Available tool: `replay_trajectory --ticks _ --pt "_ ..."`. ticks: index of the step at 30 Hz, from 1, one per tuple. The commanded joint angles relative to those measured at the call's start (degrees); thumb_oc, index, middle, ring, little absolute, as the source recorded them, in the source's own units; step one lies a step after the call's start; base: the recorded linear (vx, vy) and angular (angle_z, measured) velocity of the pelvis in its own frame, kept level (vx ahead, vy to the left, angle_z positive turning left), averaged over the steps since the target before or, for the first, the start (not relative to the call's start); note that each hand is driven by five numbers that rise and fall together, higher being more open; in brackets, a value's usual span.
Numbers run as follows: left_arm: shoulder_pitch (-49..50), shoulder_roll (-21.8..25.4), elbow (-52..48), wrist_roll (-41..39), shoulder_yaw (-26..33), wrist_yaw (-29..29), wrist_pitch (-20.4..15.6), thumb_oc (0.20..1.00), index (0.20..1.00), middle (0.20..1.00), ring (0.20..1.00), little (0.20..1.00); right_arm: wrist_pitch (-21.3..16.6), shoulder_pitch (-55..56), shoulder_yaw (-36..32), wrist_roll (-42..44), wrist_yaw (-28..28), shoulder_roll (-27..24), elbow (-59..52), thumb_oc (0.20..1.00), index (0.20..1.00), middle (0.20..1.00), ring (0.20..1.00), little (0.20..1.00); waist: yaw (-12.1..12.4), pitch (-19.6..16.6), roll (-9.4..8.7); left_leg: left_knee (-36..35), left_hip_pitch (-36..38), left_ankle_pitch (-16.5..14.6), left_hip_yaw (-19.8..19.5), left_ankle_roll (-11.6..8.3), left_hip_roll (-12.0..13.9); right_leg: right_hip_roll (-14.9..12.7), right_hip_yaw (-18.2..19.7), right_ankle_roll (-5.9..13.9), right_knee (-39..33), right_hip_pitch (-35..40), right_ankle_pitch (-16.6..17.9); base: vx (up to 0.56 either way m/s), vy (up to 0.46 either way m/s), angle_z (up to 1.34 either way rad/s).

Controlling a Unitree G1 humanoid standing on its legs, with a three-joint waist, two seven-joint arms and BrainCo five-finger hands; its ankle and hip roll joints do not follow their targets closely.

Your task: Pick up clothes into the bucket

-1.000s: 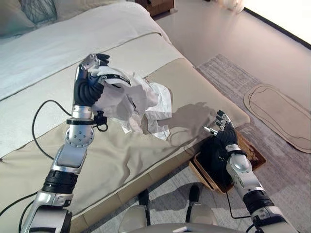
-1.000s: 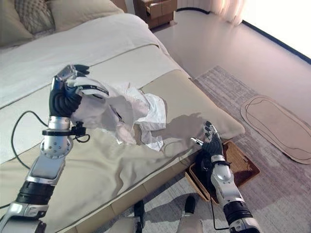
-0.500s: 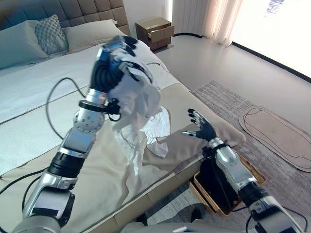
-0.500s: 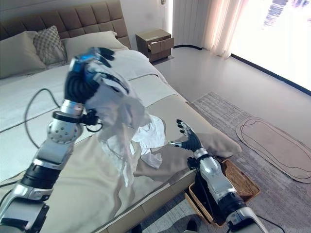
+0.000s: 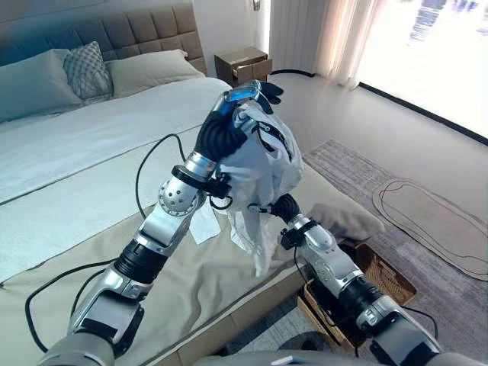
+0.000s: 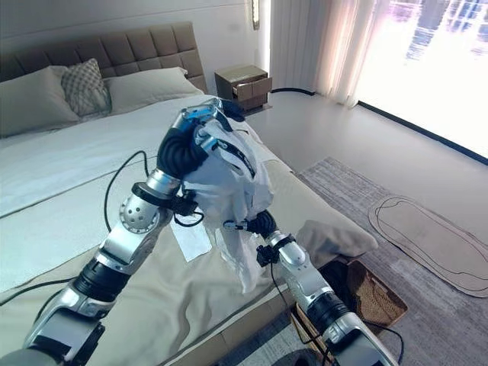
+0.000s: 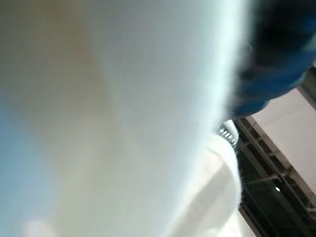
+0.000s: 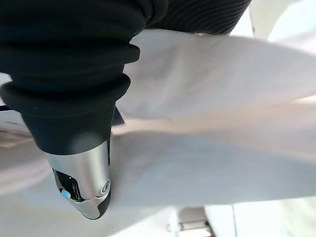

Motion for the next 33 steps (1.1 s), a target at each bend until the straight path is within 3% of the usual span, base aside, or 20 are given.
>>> replay_trajectory --ticks 1,10,11,12,13,22,33 --pt "-3.3 0.5 -1.5 -2.6 0.6 -0.3 -1.3 0.2 0.2 0.2 0.2 0.2 -2.1 -3.9 0.8 3.4 1.3 1.9 -2.6 1.0 1.0 1.0 1.0 1.0 1.2 -2.2 -2.45 1.1 -1.4 0.1 -0.4 -0.74 1.1 -3.2 0.2 3.79 3.3 -1.0 0.3 0.0 0.0 0.0" --pt "-3.5 -1.6 -1.0 -4.4 -0.2 -2.2 -1.1 0.2 0.2 0.2 0.2 0.2 -0.1 -5.5 6.6 2.9 7.4 0.9 -3.6 1.0 1.0 1.0 1.0 1.0 1.6 -2.8 -2.86 1.1 -1.2 0.1 -0.7 -0.81 1.1 -3.0 -0.2 3.66 3.1 -0.6 0.1 0.0 0.0 0.0" --pt "-3.5 -1.6 -1.0 -4.4 -0.2 -2.2 -1.1 0.2 0.2 0.2 0.2 0.2 -0.1 -5.5 6.6 2.9 7.4 0.9 -3.6 0.89 0.89 0.89 0.89 0.89 1.6 -2.8 -2.86 1.1 -1.2 0.1 -0.7 -0.81 1.1 -3.0 -0.2 3.66 3.1 -0.6 0.1 0.0 0.0 0.0" --pt "-3.7 -2.0 -0.8 -4.5 -0.2 -2.2 -1.2 0.2 0.2 0.2 0.2 0.2 -0.2 -5.6 6.7 2.7 7.4 1.1 -2.9 0.507 0.507 0.507 0.507 0.507 1.6 -2.9 -2.84 1.1 -1.2 0.0 -0.8 -0.78 1.1 -3.0 -0.3 3.7 3.2 -0.6 0.1 0.0 0.0 0.0" --pt "-3.9 -2.2 -0.7 -4.8 -0.4 -2.4 -1.2 0.2 0.2 0.2 0.2 0.2 -0.3 -5.7 6.5 2.8 7.2 1.2 -2.6 0.2 0.2 0.2 0.2 0.2 1.6 -2.9 -2.88 1.1 -1.2 0.0 -0.8 -0.77 1.0 -3.0 -0.3 3.72 3.2 -0.5 0.1 0.0 0.0 0.0" --pt "-1.9 -1.9 -1.5 -11.3 2.0 -4.6 -1.0 0.2 0.2 0.2 0.2 0.2 -1.1 -1.0 0.8 2.1 4.4 -0.1 0.9 0.2 0.2 0.2 0.2 0.2 1.3 -3.2 -2.97 1.4 -1.1 -0.2 -1.0 -0.61 0.8 -3.1 -0.4 3.74 3.1 -0.2 0.2 0.0 0.0 0.0" --pt "5.3 -2.5 0.5 -10.9 7.7 -2.6 -1.6 0.2 0.2 0.2 0.2 0.2 -4.6 5.5 -10.8 7.9 0.9 -1.0 -3.3 0.2 0.2 0.2 0.2 0.2 0.3 -3.2 -2.97 1.6 -1.0 -0.6 -0.6 -0.38 0.8 -3.0 0.1 3.64 3.3 -0.7 0.2 0.0 0.0 0.0"
